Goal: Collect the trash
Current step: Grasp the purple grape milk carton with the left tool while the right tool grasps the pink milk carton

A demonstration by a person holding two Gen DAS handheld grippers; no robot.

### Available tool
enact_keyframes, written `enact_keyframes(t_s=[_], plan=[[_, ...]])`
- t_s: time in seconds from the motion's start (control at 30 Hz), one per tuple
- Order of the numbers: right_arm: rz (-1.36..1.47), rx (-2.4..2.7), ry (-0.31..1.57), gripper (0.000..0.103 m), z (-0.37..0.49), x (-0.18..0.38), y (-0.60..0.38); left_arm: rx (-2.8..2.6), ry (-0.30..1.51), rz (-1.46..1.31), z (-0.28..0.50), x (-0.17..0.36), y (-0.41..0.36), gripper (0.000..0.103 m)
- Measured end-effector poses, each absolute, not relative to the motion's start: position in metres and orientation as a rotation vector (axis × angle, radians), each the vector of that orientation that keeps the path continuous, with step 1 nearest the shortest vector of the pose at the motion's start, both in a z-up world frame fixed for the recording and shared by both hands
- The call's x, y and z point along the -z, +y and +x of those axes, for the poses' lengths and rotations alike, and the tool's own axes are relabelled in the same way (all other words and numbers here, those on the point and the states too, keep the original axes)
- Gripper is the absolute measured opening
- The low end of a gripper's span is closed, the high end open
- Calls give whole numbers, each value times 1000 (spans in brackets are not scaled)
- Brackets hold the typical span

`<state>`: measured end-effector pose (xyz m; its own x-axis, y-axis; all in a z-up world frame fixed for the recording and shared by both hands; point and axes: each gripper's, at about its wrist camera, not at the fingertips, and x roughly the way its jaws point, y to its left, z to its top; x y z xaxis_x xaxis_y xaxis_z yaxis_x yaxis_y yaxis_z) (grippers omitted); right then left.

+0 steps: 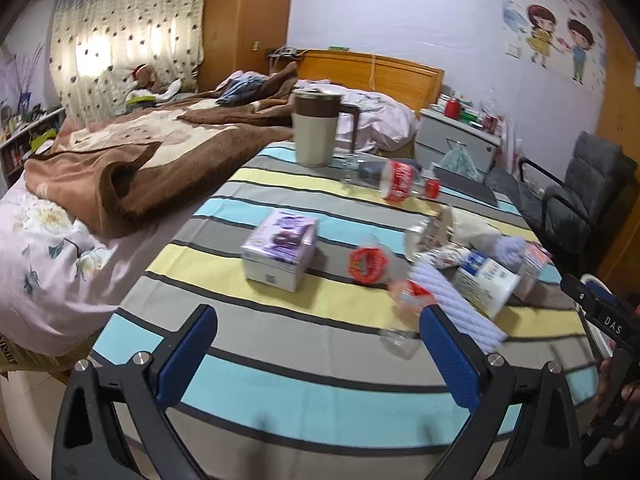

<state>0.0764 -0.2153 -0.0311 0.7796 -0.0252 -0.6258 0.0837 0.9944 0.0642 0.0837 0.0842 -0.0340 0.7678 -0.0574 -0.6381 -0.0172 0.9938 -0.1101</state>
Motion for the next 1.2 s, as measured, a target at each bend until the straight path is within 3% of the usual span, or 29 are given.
enact_keyframes(t_s=[0.77, 1.03, 1.2], plan=[[102, 203, 852, 81, 139, 44, -214, 21, 761, -65, 170, 50, 109, 101], [140, 288, 868, 81, 113, 44, -247, 80, 811, -98, 184, 59, 113, 92], [127, 217, 846, 81, 119, 44, -241, 106, 827, -95, 189, 63, 110, 92]])
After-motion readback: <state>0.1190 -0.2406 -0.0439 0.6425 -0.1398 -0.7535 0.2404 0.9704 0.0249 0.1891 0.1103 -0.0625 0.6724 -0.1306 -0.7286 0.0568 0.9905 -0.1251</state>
